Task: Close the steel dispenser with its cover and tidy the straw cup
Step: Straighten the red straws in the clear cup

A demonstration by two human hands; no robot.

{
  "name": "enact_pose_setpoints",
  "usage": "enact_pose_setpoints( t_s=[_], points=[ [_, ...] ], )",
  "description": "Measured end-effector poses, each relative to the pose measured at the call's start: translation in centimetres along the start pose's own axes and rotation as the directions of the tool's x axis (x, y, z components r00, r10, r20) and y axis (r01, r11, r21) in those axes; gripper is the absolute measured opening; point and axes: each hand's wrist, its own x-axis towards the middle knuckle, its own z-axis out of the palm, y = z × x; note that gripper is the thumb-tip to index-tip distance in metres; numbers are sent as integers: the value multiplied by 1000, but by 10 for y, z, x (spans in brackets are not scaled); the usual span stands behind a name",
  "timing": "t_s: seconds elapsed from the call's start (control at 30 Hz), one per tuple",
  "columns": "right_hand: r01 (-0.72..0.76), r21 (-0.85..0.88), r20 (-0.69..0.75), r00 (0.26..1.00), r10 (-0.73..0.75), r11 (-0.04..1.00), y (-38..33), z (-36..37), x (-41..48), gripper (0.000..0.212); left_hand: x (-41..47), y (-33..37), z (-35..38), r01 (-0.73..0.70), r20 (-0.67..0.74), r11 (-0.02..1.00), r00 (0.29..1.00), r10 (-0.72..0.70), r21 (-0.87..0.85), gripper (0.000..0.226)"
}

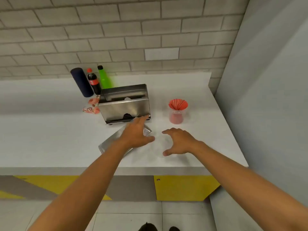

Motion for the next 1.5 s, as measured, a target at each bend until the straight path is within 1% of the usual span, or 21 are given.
enact_pose_setpoints(
  t_s=[0.13, 0.23, 0.43, 0.6, 0.73, 0.8, 0.9, 1.0, 1.1, 1.23, 1.33, 1.4, 1.5],
  points=[
    [14, -52, 26, 1000, -13, 999, -3, 12, 17, 117, 16, -11, 7, 28, -14, 999, 999, -29, -44, 95],
    [34, -86, 77, 997, -27, 996, -3, 18, 29, 120, 32, -18, 14, 10, -18, 995, 1000, -12, -102, 91],
    [62, -144, 163, 986, -39, 988, -8, 20, 42, 116, 64, -32, 17, -39, 5, 990, 999, 40, -135, 87],
    [44, -190, 177, 984, -10, 981, -10, 11, 46, 114, 91, -37, 22, -80, 1, 956, 997, 84, -281, 87],
    [-33, -122, 187, 981, 55, 992, -1, -19, 35, 114, 106, -40, 29, -83, 34, 921, 994, 104, -380, 87],
    [-97, -87, 155, 982, 110, 991, 9, -43, 24, 114, 113, -39, 35, -81, 45, 917, 993, 107, -390, 88],
    [-182, -46, 16, 983, 183, 982, 22, -81, 10, 111, 126, -32, 49, -95, 59, 932, 991, 124, -350, 92],
    [-222, -23, -117, 969, 218, 975, 32, -111, 8, 107, 137, -22, 66, -56, 81, 930, 992, 92, -362, 101],
    [-229, -2, -202, 953, 224, 973, 41, -133, 21, 107, 150, -12, 79, -9, 90, 914, 995, 50, -405, 110],
    [-208, 16, -216, 954, 207, 978, 52, -148, 54, 113, 166, 3, 88, 55, 87, 880, 996, -16, -472, 122],
    [-179, 1, -162, 971, 177, 984, 58, -150, 80, 111, 168, 17, 93, 126, 104, 819, 991, -81, -560, 130],
    [-149, -8, -131, 980, 147, 989, 61, -149, 94, 110, 169, 26, 96, 138, 70, 781, 990, -120, -608, 128],
    [-113, -20, -106, 988, 110, 993, 65, -148, 111, 110, 172, 33, 101, 130, 9, 763, 987, -161, -634, 123]
  ],
)
